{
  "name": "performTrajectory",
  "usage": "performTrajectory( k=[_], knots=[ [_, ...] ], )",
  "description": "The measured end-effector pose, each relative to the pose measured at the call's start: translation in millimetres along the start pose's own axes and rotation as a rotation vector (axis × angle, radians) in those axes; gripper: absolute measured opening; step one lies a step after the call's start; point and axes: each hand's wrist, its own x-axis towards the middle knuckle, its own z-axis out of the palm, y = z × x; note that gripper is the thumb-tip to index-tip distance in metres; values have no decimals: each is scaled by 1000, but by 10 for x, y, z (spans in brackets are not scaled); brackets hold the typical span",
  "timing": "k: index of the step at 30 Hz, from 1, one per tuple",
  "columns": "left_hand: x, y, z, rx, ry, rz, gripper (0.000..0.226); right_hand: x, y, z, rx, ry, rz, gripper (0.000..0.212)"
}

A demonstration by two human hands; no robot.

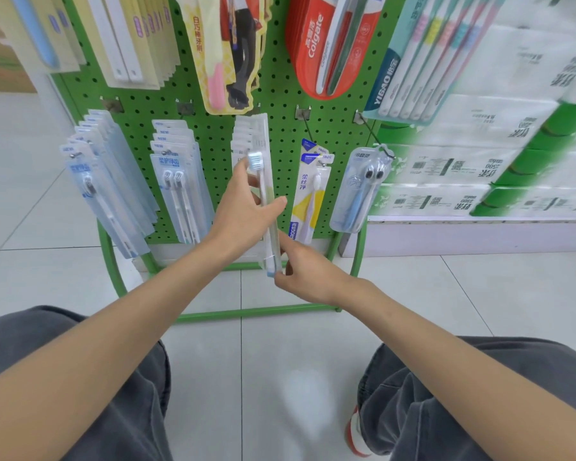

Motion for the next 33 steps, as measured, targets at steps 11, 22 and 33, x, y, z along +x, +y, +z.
performTrajectory(
  k=[11,22,33],
  knots=[
    [3,-42,19,-240,-67,-7,46,21,110,-80,101,45,80,65],
    [-5,-81,66,-265,-181,-36,28,98,127,-475,300,270,103,47],
    [-28,-96,116,-226,-294,-88,28,96,-3,-953,519,520,123,19]
  ],
)
